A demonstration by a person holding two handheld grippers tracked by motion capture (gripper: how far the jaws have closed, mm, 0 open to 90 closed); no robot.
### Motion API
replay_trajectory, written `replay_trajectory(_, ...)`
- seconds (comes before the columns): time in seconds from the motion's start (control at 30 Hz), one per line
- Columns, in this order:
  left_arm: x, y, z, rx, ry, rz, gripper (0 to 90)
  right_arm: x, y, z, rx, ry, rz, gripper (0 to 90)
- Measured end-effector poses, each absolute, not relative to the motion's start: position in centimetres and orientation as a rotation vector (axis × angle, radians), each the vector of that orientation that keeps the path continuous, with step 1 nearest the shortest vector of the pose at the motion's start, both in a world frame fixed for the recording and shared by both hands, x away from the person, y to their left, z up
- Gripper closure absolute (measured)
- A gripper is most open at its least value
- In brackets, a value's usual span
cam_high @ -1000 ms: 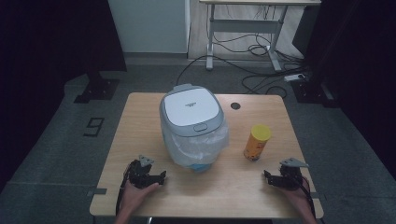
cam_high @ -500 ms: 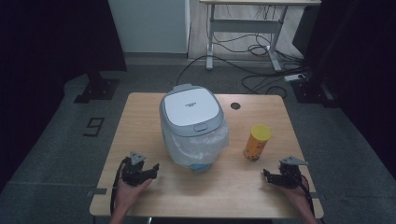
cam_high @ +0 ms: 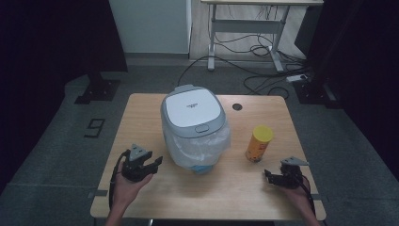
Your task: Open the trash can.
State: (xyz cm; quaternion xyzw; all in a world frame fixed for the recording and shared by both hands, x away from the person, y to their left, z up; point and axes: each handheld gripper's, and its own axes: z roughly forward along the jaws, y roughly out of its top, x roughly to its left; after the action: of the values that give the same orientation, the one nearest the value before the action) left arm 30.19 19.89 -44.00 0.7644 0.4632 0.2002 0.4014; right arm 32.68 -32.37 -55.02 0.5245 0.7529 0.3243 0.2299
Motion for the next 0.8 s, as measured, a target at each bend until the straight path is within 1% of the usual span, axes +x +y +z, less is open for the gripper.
replay_trajectory(0.1, 30.2, 19.8, -42.1, 1.901, 1.128, 0.479, 49.9, 32.8, -32.3, -55.0, 1.440, 2.072, 0.893, 14.7)
replay_trajectory(0.13, 30.2, 19.8, -42.1, 1.901, 1.128, 0.479, 49.7, 32.8, -32.3, -55.0, 1.441, 2.073, 0.893, 14.7)
replay_trajectory(0.17, 30.2, 19.6, -40.7, 1.879, 1.086, 0.459, 49.5, 32.9, -32.3, -55.0, 1.439, 2.073, 0.893, 14.7)
replay_trajectory(0.33, 30.2, 18.7, -38.1, 1.861, 1.017, 0.441, 49.2, 32.9, -32.3, -55.0, 1.438, 2.074, 0.892, 14.8)
replay_trajectory(0.57, 30.6, 17.4, -36.6, 1.875, 0.972, 0.445, 48.9, 32.9, -32.3, -55.0, 1.438, 2.072, 0.893, 14.9)
replay_trajectory(0.8, 30.6, 17.2, -35.4, 1.866, 0.949, 0.445, 49.8, 32.9, -32.2, -55.0, 1.437, 2.070, 0.892, 15.0)
